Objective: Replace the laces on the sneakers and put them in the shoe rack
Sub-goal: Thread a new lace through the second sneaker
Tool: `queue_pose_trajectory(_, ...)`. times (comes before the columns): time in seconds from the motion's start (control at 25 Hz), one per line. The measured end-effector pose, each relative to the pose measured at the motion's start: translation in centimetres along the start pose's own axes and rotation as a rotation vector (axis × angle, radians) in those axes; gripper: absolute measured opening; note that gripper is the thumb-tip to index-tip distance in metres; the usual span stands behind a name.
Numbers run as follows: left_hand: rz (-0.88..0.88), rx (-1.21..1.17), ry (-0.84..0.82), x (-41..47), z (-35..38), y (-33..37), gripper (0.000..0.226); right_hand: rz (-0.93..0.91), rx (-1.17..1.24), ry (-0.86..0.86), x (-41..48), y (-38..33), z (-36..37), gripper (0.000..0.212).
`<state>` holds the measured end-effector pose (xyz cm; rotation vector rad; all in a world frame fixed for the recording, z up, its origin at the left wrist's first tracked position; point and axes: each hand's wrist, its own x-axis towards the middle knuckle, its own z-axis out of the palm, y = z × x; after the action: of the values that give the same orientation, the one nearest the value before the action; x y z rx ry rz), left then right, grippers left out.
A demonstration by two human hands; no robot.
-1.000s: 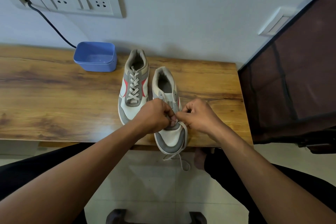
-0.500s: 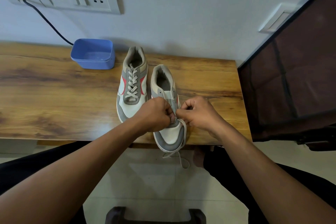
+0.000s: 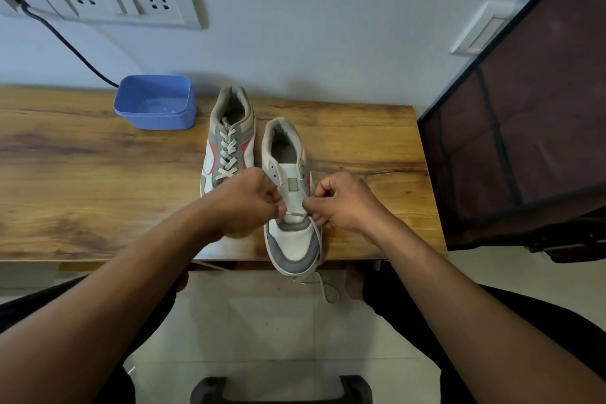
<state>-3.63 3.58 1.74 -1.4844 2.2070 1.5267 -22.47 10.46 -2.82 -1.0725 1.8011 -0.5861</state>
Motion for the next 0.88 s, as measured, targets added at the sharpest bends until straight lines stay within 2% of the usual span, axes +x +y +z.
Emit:
queue_pose_trajectory(0.12,-0.022,-0.161,-0.096,-1.1,-2.3,-0.9,0.01,0.01,-0.005,-0.005,0.0,-0.2,-0.1,0.017)
queue_pose_trajectory(0.32,0.049,-0.298,-0.249,-2.1,-3.7,-1.8,0.006,0.035,-0.024,-0.018,0.1,-0.8,-0.3,0.017)
queue_pose_trajectory(0.48,0.054,-0.346,-0.221,-2.5,-4.5,-2.7,0.011,0.016,-0.073,-0.039,-0.3,-1.3,-0.5,0.014)
queue_pose_trajectory(0.6,0.08,-0.342,-0.225,-2.3,-4.1,-2.6,0.01,-0.195,-0.052,-0.025,-1.1,-2.6,-1.3,0.011)
queue_pose_trajectory(0.72,0.108,-0.306,-0.202,-1.5,-3.6,-2.4,0.007,-0.276,0.124,-0.189,-1.9,-4.1,-1.4,0.013)
queue_pose_trajectory(0.88,0.134,-0.198,-0.118,-0.9,-2.6,-2.3,0.006,-0.293,0.02,-0.233,-1.9,-3.7,-1.0,0.008)
